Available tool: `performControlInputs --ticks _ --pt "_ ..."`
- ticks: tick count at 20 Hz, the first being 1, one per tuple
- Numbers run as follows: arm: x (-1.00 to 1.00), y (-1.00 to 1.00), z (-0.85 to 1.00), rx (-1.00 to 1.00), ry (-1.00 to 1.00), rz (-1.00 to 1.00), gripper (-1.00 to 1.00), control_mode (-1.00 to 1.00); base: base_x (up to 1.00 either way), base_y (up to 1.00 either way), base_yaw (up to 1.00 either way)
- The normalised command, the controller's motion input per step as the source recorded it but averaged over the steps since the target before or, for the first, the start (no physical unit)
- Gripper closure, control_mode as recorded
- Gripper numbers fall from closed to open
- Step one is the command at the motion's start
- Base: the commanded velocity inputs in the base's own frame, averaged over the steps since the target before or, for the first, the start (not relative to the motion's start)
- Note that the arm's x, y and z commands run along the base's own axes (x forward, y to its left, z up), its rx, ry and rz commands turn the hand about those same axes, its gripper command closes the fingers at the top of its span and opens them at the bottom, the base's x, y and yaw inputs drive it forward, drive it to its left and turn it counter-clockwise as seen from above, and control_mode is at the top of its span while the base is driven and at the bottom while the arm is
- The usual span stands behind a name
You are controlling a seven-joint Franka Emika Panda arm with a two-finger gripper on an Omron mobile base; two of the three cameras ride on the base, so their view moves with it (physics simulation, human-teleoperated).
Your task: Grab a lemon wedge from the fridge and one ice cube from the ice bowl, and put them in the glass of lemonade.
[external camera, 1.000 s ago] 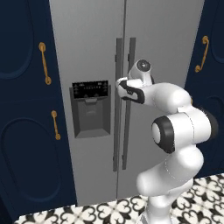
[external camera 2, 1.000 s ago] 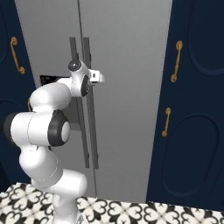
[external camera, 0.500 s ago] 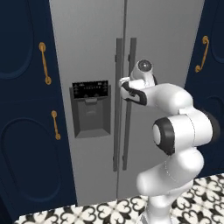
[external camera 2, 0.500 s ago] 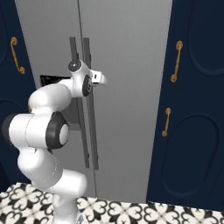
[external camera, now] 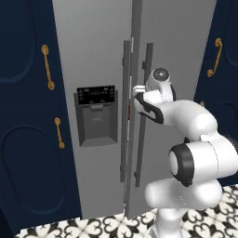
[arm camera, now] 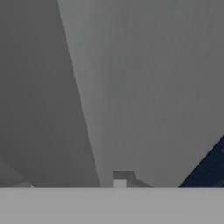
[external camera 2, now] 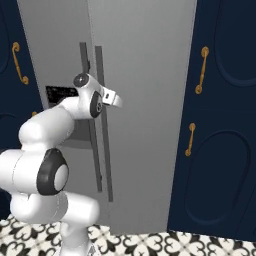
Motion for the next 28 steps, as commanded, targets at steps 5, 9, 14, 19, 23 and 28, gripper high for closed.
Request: performControlInputs --ticks 5,9,14,19,23,28 --pt "-0.73 -1.0 0.13 0.13 0.0 -0.15 1.0 -1.0 0.0 0.0 0.0" --pt "-0.85 -1.0 0.0 0.12 -0.01 -0.13 1.0 -1.0 0.0 0.0 0.0" --pt "-0.95 -1.0 0.01 0.09 -0.02 -0.08 1.0 -1.0 0.0 0.0 0.0" --pt "-0.81 -1.0 0.08 0.06 0.0 -0.07 1.0 -1.0 0.0 0.0 0.0" --pt "-0.34 -0.63 0.31 0.0 0.04 -0.12 -1.0 -1.0 0.0 0.0 0.0" --pt "-0.81 -0.06 0.72 0.0 -0.06 -0.01 -1.0 -1.0 0.0 0.0 0.0"
